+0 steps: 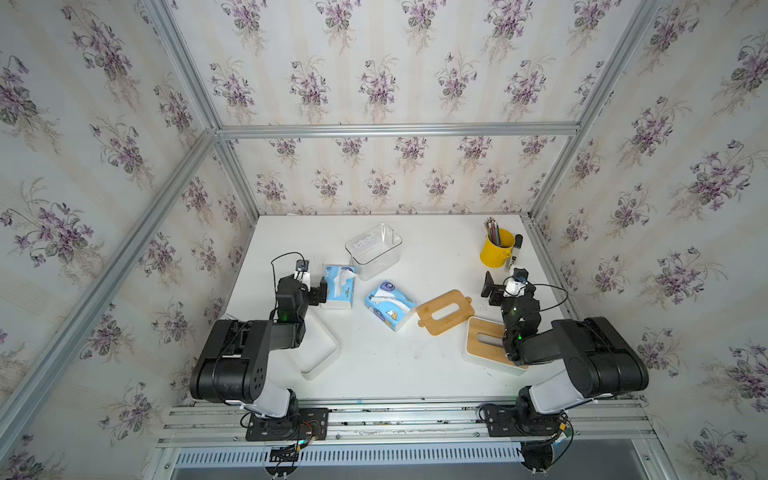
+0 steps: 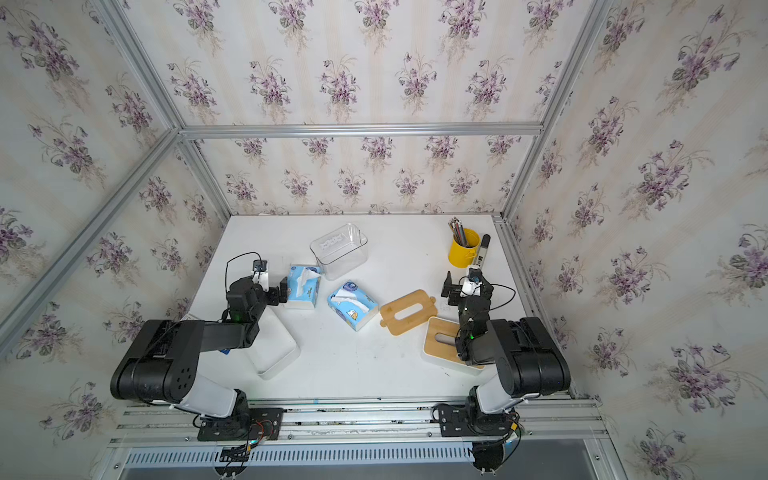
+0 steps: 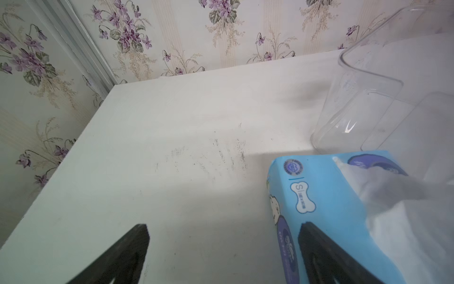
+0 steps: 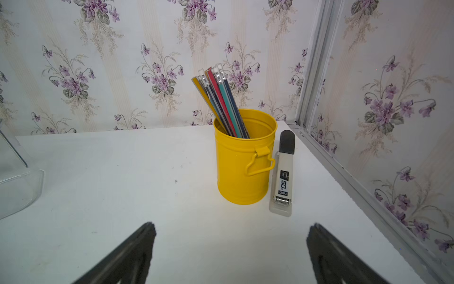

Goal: Put the tissue paper into the tissue box
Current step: Move the tissue box to the center of the board.

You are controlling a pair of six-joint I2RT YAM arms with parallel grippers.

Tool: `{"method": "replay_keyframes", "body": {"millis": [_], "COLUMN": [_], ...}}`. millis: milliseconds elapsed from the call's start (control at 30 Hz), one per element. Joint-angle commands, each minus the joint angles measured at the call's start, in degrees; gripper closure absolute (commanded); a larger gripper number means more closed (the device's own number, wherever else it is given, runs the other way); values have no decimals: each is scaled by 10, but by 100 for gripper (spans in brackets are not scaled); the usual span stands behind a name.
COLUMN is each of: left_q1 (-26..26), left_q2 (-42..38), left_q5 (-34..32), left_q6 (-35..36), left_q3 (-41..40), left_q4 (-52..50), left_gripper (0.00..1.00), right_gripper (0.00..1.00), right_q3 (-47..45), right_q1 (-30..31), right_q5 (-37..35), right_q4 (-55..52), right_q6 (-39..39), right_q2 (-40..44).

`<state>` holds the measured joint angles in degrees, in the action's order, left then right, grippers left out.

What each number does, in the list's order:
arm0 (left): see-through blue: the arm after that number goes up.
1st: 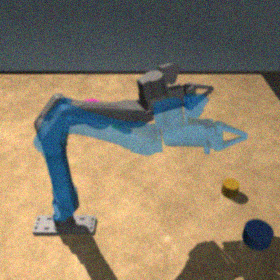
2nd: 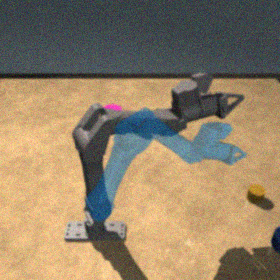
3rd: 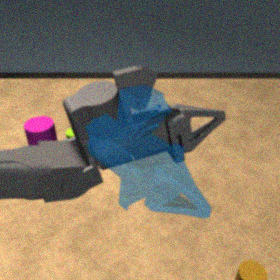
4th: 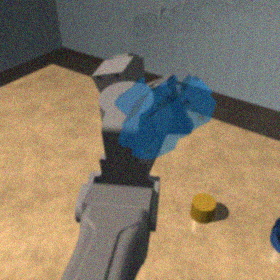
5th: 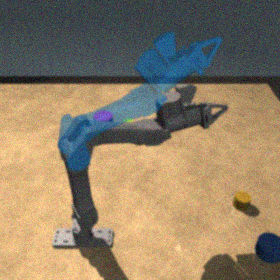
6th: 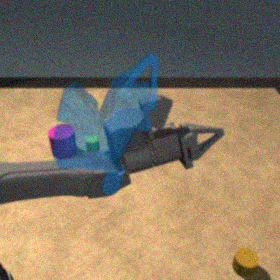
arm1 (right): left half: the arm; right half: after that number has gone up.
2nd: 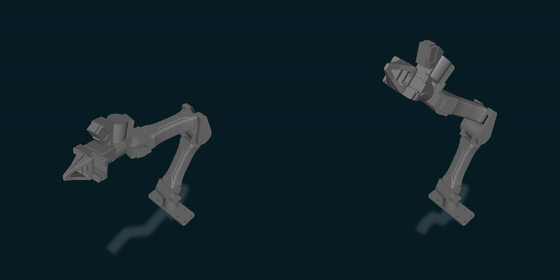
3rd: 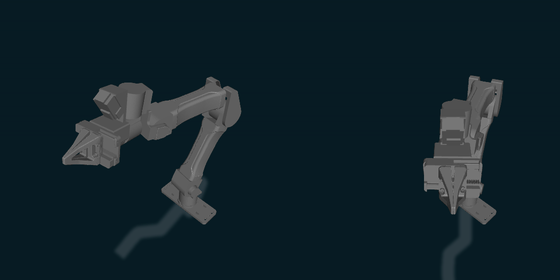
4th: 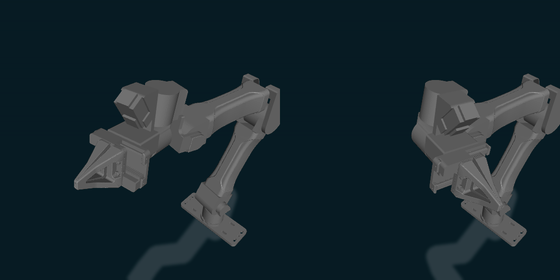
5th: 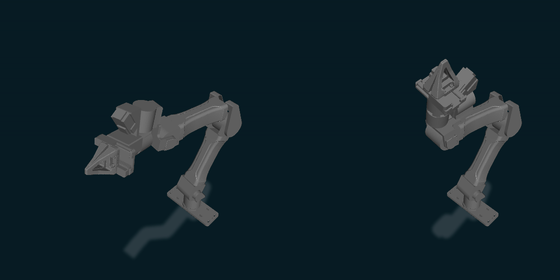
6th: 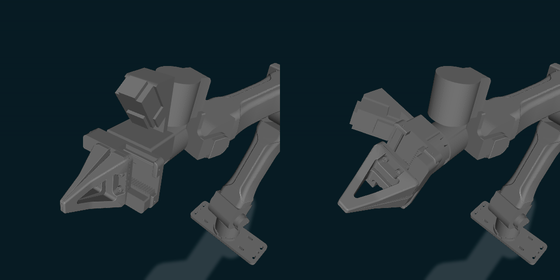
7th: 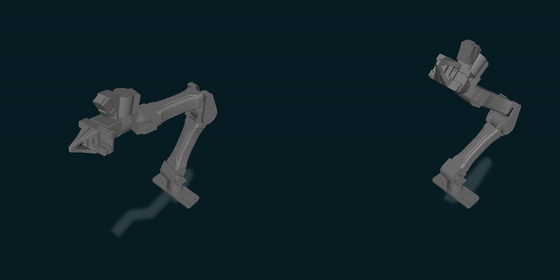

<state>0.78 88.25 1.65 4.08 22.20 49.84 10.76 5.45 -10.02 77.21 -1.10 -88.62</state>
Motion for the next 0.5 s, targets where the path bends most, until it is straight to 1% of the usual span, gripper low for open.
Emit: {"method": "replay_keyframes", "body": {"millis": [0,467], "left_q1": [0,0], "left_q2": [0,0], "left_q5": [2,2], "left_q6": [5,5], "left_q3": [0,3], "left_q4": [11,8], "left_gripper": [1,1], "right_gripper": [0,0], "right_q3": [2,3], "right_q1": [1,1], "right_q5": [1,0], "right_q4": [10,9], "right_q6": [3,4], "right_q2": [0,0]}}
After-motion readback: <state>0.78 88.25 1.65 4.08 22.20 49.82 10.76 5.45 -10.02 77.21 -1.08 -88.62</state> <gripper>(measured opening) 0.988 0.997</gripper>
